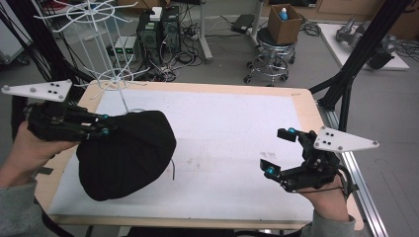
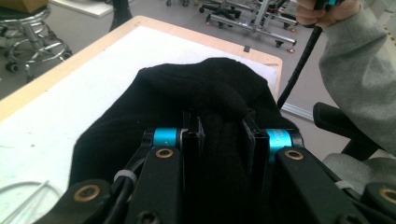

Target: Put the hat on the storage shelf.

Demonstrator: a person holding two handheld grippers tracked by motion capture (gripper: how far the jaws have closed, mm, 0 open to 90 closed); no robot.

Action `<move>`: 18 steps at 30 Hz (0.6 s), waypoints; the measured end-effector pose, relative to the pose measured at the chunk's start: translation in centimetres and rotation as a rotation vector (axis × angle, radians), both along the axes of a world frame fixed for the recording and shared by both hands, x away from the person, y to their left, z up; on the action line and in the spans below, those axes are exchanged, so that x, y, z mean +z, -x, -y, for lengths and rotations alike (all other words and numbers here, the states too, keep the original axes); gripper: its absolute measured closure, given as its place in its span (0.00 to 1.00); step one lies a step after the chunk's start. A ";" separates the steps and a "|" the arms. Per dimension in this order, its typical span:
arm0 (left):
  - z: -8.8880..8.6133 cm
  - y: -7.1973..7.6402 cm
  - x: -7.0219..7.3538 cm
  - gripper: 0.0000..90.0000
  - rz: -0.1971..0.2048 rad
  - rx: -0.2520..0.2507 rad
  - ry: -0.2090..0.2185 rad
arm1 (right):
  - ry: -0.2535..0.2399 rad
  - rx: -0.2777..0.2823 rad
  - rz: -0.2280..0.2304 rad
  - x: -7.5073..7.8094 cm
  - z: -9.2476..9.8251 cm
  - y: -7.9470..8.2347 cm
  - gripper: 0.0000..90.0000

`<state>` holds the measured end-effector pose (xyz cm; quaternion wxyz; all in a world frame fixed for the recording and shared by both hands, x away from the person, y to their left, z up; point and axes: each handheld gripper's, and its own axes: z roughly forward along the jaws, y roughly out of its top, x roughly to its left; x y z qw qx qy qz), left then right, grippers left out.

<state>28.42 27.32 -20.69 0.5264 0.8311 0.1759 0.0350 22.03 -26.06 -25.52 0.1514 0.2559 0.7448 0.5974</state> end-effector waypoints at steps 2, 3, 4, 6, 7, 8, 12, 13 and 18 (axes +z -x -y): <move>-0.3 0.3 0.6 0.83 0.014 0.003 -0.005 | 0.000 0.003 -0.002 -0.1 0.0 -0.1 0.01; -0.4 0.4 1.0 0.83 0.018 0.010 -0.004 | 0.001 0.002 -0.005 -0.1 0.0 -0.2 0.01; -0.6 0.5 1.3 0.83 0.020 0.012 -0.008 | -0.001 0.000 -0.008 -0.1 0.0 -0.2 0.01; -1.0 0.6 2.1 0.83 0.024 0.020 -0.006 | -0.002 0.002 -0.009 -0.2 0.1 -0.4 0.01; -1.2 0.7 2.5 0.83 0.029 0.021 -0.005 | -0.004 0.001 -0.003 -0.2 0.1 -0.5 0.01; -1.4 0.8 2.9 0.83 0.032 0.024 -0.005 | -0.006 0.003 -0.011 -0.2 0.1 -0.5 0.01; -2.4 1.5 4.8 0.83 0.061 0.048 0.007 | -0.009 0.006 -0.015 -0.4 0.1 -0.8 0.01; -2.7 1.7 5.3 0.83 0.078 0.061 0.010 | -0.012 0.007 -0.016 -0.4 0.1 -1.0 0.01; -4.1 2.6 7.3 0.83 0.126 0.093 0.033 | -0.009 0.026 -0.021 -0.6 -0.1 -1.5 0.01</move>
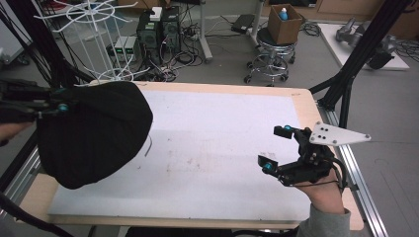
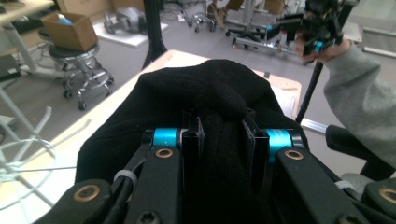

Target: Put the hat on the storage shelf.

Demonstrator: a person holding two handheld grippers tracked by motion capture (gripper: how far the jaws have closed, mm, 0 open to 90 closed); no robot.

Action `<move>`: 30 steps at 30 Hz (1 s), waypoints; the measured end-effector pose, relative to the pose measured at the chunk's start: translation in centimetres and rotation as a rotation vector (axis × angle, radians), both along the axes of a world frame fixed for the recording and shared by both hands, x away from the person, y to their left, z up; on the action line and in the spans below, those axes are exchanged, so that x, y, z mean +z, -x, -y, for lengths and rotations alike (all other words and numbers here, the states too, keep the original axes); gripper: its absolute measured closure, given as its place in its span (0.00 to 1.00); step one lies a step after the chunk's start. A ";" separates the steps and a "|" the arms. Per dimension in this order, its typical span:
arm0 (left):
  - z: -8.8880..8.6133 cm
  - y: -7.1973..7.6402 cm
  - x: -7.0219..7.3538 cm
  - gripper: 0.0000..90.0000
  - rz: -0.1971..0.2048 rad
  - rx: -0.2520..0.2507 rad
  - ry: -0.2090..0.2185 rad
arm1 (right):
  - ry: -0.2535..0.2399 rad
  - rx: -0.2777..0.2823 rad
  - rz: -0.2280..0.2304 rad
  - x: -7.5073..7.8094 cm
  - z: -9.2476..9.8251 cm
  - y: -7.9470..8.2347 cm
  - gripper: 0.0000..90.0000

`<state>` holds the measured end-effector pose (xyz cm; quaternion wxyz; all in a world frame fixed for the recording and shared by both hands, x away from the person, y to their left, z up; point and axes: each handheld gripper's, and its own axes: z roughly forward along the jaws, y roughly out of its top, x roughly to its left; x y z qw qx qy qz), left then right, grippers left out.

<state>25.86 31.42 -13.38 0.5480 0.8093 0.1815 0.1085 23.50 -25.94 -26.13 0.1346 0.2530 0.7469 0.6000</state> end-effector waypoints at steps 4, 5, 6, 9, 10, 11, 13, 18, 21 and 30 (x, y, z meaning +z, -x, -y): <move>-1.5 0.2 1.5 0.83 0.012 0.029 0.010 | -0.002 -0.012 -0.008 -0.1 -0.1 -0.3 0.01; -1.9 0.2 1.8 0.83 0.021 0.043 0.011 | -0.002 -0.011 -0.010 -0.1 -0.1 -0.4 0.01; -2.3 0.3 2.2 0.83 0.028 0.053 0.020 | -0.004 -0.016 -0.012 -0.1 -0.2 -0.4 0.01; -3.8 0.3 3.2 0.83 0.036 0.069 0.037 | -0.011 -0.005 -0.009 -0.1 -0.3 -0.5 0.01; -4.2 0.3 3.4 0.83 0.035 0.071 0.043 | -0.009 -0.006 -0.009 0.0 -0.3 -0.5 0.01; -4.7 0.2 3.6 0.83 0.029 0.071 0.054 | -0.012 -0.008 -0.010 0.0 -0.4 -0.6 0.01; -5.8 -0.3 4.2 0.83 0.020 0.083 0.069 | -0.012 -0.008 -0.008 0.0 -0.4 -0.7 0.01; -7.6 -1.2 5.1 0.83 0.010 0.087 0.095 | -0.013 -0.003 0.014 0.1 -0.5 -0.7 0.01; -8.4 -1.6 5.5 0.83 0.010 0.090 0.113 | -0.026 0.004 0.025 0.2 -0.4 -0.7 0.01; -10.5 -1.8 7.6 0.83 0.023 0.118 0.143 | -0.013 0.005 -0.012 -0.4 -0.7 -1.7 0.01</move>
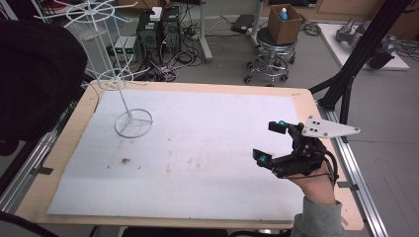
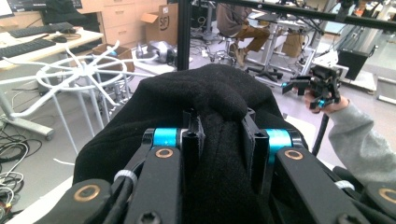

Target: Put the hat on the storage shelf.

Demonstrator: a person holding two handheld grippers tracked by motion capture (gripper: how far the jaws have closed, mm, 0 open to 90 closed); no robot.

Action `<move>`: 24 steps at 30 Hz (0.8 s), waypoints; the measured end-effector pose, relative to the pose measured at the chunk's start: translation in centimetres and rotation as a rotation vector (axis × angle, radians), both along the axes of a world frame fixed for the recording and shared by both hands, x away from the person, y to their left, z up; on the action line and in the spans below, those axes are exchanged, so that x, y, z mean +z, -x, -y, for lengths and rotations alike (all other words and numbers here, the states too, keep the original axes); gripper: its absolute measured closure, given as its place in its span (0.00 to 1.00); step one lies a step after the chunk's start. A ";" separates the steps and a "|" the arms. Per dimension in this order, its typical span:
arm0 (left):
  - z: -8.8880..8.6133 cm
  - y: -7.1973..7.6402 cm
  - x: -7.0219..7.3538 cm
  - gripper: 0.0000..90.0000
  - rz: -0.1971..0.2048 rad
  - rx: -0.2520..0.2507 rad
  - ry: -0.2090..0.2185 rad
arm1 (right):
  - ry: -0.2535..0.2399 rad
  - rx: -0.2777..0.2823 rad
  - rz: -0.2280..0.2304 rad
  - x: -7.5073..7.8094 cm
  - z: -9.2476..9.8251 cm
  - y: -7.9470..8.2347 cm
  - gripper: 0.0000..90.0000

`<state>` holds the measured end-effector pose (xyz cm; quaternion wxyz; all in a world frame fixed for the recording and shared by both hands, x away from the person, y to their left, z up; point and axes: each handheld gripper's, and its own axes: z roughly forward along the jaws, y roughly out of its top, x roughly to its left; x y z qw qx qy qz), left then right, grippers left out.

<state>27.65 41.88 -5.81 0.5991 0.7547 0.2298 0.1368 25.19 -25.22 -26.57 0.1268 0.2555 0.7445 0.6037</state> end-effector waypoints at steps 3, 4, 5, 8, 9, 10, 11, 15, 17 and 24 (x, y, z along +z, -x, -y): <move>-0.5 0.0 0.9 0.83 0.002 0.022 -0.008 | 0.000 0.000 -0.009 -0.1 -0.3 -0.3 0.01; -0.7 0.1 1.2 0.83 0.004 0.028 -0.008 | 0.005 0.002 -0.010 -0.2 -0.4 -0.3 0.01; -0.8 0.1 1.4 0.83 0.009 0.033 -0.005 | 0.009 0.005 -0.015 -0.2 -0.5 -0.3 0.01; -1.2 0.3 1.9 0.83 0.016 0.034 0.007 | 0.011 0.006 -0.016 -0.3 -0.5 -0.4 0.01; -1.4 0.3 2.0 0.83 0.017 0.040 0.010 | 0.011 0.006 -0.016 -0.3 -0.5 -0.5 0.01; -1.5 0.3 2.1 0.83 0.016 0.039 0.013 | 0.012 0.006 -0.014 -0.3 -0.5 -0.5 0.01; -1.6 0.3 2.2 0.83 0.018 0.043 0.015 | 0.013 0.005 -0.016 -0.4 -0.6 -0.5 0.01; -2.3 0.3 2.7 0.83 0.020 0.072 0.023 | 0.015 0.006 -0.027 -0.5 -0.6 -0.6 0.01; -2.7 0.3 3.0 0.83 0.024 0.077 0.032 | 0.017 0.006 -0.031 -0.6 -0.7 -0.7 0.01; -3.6 0.2 4.3 0.83 0.036 0.113 0.043 | 0.021 0.002 -0.042 -0.8 -0.6 -1.1 0.01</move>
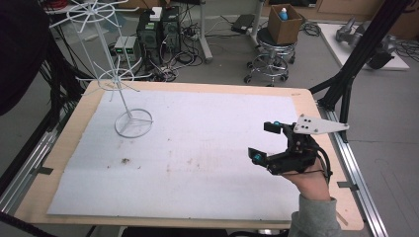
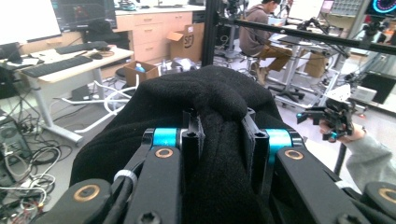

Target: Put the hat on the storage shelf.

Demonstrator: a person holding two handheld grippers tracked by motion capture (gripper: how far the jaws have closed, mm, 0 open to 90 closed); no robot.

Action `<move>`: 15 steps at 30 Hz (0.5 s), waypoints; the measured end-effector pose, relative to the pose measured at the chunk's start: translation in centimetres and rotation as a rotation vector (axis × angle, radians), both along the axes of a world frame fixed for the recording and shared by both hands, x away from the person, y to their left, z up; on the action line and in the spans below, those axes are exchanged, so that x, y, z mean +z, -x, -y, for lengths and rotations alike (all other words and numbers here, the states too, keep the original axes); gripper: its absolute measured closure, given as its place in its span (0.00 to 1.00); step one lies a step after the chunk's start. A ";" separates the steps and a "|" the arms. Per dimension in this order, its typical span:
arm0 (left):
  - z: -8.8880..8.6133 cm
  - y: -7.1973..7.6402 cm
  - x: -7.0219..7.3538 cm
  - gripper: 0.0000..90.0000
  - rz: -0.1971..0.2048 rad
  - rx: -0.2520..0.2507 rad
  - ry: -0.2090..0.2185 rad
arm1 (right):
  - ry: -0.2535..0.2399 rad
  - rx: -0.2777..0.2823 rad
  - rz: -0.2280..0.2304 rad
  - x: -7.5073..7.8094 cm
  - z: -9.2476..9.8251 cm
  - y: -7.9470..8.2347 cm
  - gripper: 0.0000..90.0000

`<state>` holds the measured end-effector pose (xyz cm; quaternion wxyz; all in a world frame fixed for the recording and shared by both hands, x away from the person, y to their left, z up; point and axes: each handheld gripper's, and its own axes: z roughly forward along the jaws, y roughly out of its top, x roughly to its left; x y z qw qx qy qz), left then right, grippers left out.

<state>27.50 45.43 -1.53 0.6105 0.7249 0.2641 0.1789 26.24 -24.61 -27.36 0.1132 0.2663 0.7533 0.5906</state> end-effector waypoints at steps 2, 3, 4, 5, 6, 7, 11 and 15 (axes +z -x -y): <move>-0.2 -0.2 0.2 0.83 0.000 0.005 0.007 | -0.001 0.002 0.004 0.0 -0.1 -0.1 0.01; -0.2 -0.3 0.3 0.83 0.003 0.007 0.010 | 0.002 0.003 0.001 0.0 -0.1 -0.1 0.01; -0.2 -0.4 0.4 0.83 0.002 0.007 0.014 | 0.004 0.001 0.003 -0.1 -0.1 -0.1 0.01; -0.3 -0.5 0.4 0.83 0.005 0.010 0.013 | 0.006 0.000 -0.003 -0.1 -0.1 -0.1 0.01; -0.2 -0.7 0.4 0.83 0.004 0.013 0.015 | 0.008 0.002 -0.002 -0.1 -0.1 -0.1 0.01; -0.2 -0.9 0.4 0.82 0.002 0.018 0.013 | 0.008 0.001 -0.005 -0.1 -0.1 -0.1 0.01; 0.0 -1.5 0.2 0.82 0.002 0.024 0.018 | 0.007 0.000 -0.006 -0.1 0.0 0.0 0.01; 0.1 -2.5 0.1 0.82 -0.010 0.043 0.016 | 0.010 -0.001 -0.007 -0.1 0.0 0.0 0.01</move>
